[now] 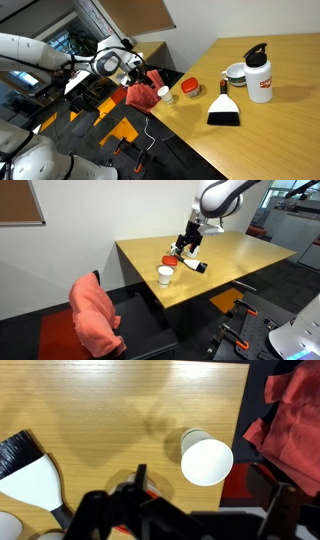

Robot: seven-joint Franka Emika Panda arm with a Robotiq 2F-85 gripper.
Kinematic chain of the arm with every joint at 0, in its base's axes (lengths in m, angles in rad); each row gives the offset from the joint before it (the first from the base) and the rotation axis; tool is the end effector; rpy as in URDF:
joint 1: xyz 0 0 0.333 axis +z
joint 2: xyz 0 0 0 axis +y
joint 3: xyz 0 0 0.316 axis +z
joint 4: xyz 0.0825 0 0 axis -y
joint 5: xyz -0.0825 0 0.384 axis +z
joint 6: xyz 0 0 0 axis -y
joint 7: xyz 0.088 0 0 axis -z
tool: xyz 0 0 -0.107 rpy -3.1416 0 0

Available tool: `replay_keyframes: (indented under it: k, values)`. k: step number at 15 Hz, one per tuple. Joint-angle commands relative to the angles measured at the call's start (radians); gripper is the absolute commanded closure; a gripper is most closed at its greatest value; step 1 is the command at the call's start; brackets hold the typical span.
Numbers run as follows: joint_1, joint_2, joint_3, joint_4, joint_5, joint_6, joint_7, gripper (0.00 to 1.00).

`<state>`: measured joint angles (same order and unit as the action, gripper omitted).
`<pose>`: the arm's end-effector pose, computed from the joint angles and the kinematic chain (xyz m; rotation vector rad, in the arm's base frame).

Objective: Move the cup to the right

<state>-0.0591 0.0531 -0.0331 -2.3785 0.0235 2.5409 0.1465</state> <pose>0.5090 -0.0474 0.3100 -3.0957 0.4003 -0.1702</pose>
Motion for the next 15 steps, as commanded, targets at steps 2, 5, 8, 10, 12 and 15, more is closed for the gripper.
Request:
replay_keyframes:
  k: [2,5,8,10,12,15]
  values:
    - [0.011,0.018,-0.006,-0.001,0.001,0.039,0.008,0.00]
    - [0.016,0.014,-0.005,-0.001,0.001,0.042,0.014,0.00]
    - [0.015,0.073,-0.008,0.038,0.006,0.041,0.036,0.00]
    - [0.014,0.126,-0.013,0.064,0.009,0.047,0.042,0.00]
    - [0.006,0.185,-0.011,0.090,0.045,0.060,0.000,0.00]
    - [-0.002,0.273,-0.007,0.125,0.090,0.126,-0.005,0.00]
